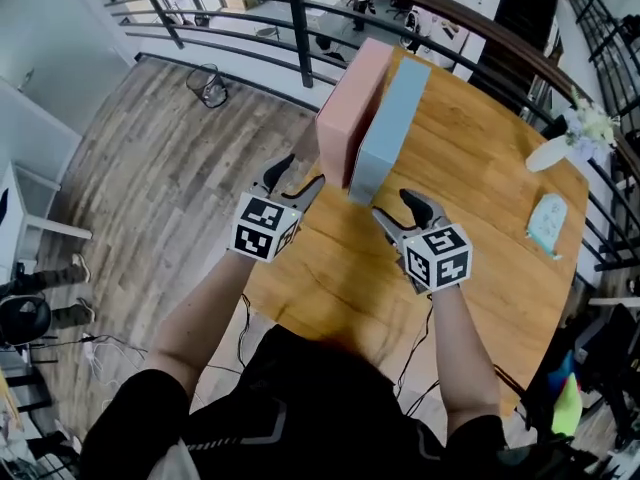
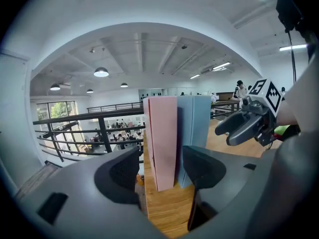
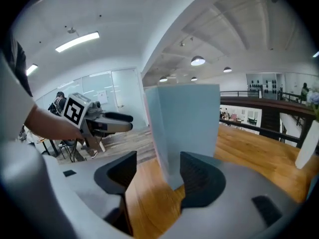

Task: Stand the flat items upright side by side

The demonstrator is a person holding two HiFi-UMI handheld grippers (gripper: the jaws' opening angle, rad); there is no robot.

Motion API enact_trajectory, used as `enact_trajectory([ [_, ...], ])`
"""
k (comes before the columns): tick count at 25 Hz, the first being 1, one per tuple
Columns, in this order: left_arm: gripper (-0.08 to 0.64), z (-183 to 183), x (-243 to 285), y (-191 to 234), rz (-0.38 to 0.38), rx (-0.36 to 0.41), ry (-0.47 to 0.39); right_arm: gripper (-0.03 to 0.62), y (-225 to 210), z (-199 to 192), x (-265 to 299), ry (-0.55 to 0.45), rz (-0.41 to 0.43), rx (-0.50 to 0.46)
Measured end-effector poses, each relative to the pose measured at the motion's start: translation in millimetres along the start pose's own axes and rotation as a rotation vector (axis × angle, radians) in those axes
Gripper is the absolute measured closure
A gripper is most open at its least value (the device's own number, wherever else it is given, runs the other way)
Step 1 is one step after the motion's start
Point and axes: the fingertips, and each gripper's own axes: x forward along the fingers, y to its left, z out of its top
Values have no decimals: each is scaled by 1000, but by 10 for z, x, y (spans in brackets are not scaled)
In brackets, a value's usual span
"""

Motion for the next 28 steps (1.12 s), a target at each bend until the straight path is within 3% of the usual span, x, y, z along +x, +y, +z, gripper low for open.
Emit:
enact_trajectory([
  [4,270,-171,117,194,-45,7,41,307,-71,-209,405,89,-17,-5],
  [12,272,-256,217,252,-101,-22,45,316,-215,-367,705,148,-59,-33],
  [20,272,-280,199,301,-112,-55,33,355,-321,-373,821,149,-47,-40],
  [28,272,-275,199,280,-125,-72,32,342,-366,-331,922,141,-19,-26],
])
